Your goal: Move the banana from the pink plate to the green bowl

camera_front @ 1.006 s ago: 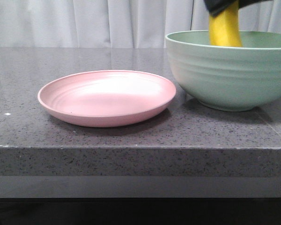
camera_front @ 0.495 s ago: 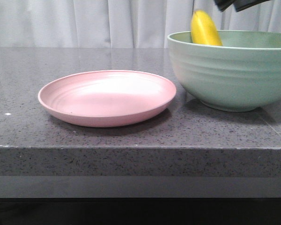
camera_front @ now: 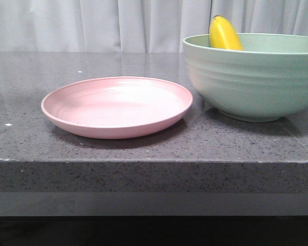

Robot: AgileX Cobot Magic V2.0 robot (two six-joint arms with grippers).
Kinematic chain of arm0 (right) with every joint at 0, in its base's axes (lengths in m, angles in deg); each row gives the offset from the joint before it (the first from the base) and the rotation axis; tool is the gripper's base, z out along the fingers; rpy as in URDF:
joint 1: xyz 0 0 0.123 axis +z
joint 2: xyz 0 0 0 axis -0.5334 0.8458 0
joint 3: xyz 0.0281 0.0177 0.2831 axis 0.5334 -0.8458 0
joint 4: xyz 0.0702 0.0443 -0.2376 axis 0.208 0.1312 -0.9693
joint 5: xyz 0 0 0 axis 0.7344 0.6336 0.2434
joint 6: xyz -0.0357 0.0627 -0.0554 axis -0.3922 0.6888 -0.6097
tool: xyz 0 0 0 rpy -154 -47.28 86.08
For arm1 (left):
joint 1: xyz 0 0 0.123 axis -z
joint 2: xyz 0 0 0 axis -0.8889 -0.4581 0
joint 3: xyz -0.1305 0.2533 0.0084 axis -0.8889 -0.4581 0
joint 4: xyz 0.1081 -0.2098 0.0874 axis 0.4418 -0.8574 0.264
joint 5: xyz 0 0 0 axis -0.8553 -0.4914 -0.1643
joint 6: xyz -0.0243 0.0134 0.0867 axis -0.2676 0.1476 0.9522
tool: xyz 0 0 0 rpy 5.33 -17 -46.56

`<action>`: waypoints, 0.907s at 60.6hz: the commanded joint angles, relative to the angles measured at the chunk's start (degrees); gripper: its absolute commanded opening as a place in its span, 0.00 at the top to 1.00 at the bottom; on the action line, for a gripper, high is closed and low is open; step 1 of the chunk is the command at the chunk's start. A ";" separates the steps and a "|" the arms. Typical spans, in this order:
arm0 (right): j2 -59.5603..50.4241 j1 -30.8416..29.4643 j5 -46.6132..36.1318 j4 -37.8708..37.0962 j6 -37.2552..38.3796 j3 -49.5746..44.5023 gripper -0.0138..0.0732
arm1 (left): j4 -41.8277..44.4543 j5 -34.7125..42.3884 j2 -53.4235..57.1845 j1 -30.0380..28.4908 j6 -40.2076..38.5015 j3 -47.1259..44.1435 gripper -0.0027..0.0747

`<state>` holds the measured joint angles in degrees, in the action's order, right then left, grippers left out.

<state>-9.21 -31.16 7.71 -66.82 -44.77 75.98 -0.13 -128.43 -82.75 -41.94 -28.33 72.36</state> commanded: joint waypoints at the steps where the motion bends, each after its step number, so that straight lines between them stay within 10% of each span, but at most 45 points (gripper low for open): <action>1: -2.51 -0.27 -1.04 -1.53 0.25 1.58 0.91 | 0.19 4.24 3.30 -2.95 -0.67 0.52 0.99; 34: -36.87 7.83 -36.78 -3.20 -4.17 -40.91 0.91 | -0.41 22.09 32.33 -7.28 -0.67 -35.29 0.99; 55: -64.21 7.83 -44.90 -1.42 -4.17 -63.12 0.91 | -1.86 26.64 55.66 -7.28 -0.67 -53.37 0.99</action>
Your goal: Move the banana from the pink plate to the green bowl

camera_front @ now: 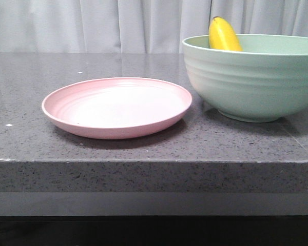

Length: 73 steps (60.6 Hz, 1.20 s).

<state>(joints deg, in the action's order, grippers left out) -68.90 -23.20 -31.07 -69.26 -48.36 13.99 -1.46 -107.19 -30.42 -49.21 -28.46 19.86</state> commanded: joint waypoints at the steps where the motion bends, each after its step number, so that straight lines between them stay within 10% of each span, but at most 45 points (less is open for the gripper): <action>1: -5.32 -0.13 -6.12 1.02 -0.59 -1.53 0.91 | -0.52 5.40 3.97 -0.01 -0.54 -1.28 0.99; 59: -11.13 -0.19 -5.99 1.02 -0.54 -3.46 0.91 | -1.61 6.10 8.87 -0.01 -0.27 -4.29 0.99; 73: -11.13 -0.19 -5.81 1.02 -0.54 -3.46 0.91 | -14.45 8.33 8.97 -0.01 16.81 -7.07 0.99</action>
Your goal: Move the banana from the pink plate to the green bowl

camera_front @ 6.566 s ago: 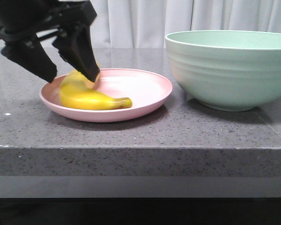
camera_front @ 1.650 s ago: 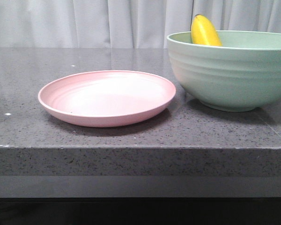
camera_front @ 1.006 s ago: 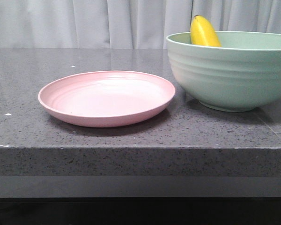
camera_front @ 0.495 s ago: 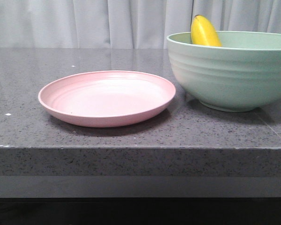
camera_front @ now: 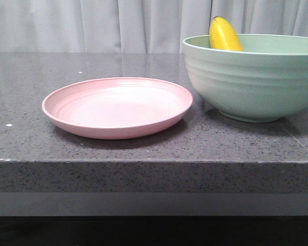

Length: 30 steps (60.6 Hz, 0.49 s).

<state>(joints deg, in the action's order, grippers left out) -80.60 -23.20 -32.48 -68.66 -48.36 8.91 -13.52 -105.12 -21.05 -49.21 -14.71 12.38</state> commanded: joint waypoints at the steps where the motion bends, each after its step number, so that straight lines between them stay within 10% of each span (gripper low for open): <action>1: 0.57 -0.19 -4.41 0.43 -0.54 1.63 0.91 | -2.23 6.81 -0.14 -0.01 3.07 -0.14 0.99; 30: 0.57 -0.19 -4.21 0.43 -0.54 1.63 0.91 | -2.34 11.60 16.43 -13.34 2.60 -17.15 0.99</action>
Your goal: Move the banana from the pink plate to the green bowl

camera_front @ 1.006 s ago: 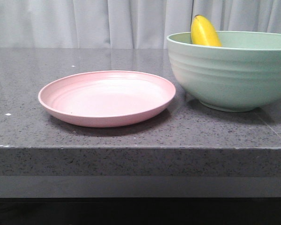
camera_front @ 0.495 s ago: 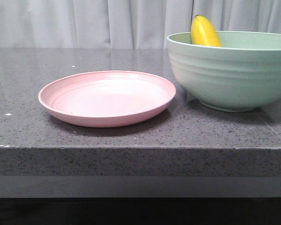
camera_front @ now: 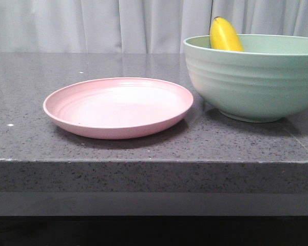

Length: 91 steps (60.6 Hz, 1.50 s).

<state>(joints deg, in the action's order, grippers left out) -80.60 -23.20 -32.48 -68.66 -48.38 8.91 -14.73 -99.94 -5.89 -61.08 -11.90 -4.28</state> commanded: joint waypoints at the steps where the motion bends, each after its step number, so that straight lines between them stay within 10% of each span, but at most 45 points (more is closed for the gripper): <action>1: 0.57 -0.19 -4.26 0.43 -0.52 1.63 0.91 | -1.36 7.04 1.27 -1.75 -0.21 -0.68 0.99; 68: 0.57 -0.19 -4.64 -0.29 -0.57 1.44 0.91 | -1.32 5.50 1.16 -1.91 -0.21 -0.51 0.99; 91: -9.40 -7.36 -16.64 -0.91 6.17 -16.63 0.91 | -1.32 5.50 1.16 -1.91 -0.21 -0.51 0.99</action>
<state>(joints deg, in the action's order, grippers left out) -87.62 -28.60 -41.96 -69.09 -43.57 -5.48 -15.56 -99.44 -5.89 -62.92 -11.90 -4.58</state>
